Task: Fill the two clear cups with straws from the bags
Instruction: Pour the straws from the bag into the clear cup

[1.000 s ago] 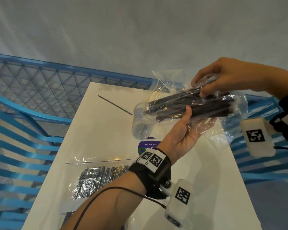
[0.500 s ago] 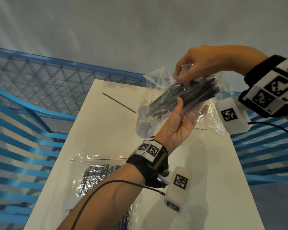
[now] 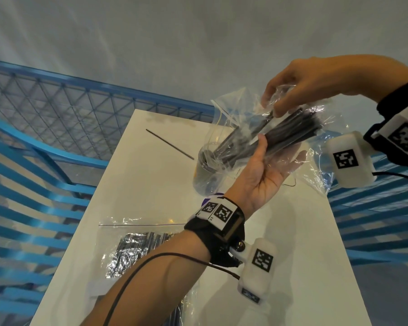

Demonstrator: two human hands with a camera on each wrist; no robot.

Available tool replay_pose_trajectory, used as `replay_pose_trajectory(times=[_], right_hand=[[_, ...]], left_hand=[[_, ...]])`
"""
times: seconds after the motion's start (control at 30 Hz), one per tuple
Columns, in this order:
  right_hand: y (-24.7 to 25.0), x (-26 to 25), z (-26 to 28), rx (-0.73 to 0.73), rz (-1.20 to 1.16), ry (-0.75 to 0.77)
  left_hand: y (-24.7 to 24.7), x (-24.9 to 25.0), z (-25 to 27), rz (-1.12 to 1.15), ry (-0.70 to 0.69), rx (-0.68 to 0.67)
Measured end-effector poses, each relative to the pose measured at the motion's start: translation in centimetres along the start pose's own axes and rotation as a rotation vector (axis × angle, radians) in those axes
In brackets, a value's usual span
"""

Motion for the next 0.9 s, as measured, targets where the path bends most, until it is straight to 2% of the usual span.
replay_pose_trajectory(times=[0.37, 0.9], right_hand=[[1.1, 0.6, 0.7, 0.086, -0.045, 0.012], [1.3, 0.5, 2.1, 0.199, 0.014, 0.077]], left_hand=[[-0.9, -0.3, -0.2, -0.007, -0.003, -0.043], [-1.2, -0.5, -0.4, 0.008, -0.039, 0.057]])
Point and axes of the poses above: each hand's wrist, its own z-axis away from the middle knuckle, its own y-axis out of the back of the hand, x = y × z, the point moved 5 cm from there along -z, towards the middle knuckle, and after that the axes turned 3 degrees about z, right-handed, at the moved point
